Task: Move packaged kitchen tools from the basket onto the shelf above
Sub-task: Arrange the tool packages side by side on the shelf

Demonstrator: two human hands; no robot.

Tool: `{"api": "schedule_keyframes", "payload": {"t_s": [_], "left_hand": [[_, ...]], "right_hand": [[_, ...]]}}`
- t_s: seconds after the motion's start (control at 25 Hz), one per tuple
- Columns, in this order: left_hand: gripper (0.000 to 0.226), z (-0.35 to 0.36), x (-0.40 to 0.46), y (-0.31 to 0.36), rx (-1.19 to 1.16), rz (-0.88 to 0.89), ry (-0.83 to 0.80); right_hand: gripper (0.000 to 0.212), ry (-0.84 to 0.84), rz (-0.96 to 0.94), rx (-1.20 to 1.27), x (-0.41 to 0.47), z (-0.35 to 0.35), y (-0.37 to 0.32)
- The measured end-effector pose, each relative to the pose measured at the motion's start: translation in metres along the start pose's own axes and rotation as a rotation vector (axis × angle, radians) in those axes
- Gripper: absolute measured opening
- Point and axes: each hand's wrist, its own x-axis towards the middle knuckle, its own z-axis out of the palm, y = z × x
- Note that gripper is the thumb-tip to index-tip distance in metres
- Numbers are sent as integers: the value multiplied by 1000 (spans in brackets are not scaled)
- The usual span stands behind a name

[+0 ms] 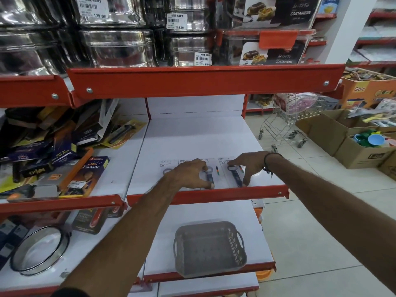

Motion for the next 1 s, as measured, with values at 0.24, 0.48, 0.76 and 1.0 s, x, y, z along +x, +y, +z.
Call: {"api": "schedule_keyframes", "payload": {"t_s": [0.24,0.48,0.76,1.0], "left_hand": [[75,1,4,0,9,15,13],[77,-1,4,0,30,26,6],[75,0,0,4,51,22,21],[68,-5,-10,10,85,42,15]], "right_hand": [[92,79,-21,34,1,8,0],[89,86,-29,35,2,7,-11],[90,101,19,21,-3,4,-22],[92,103,47,31,-14,3,-33]]}}
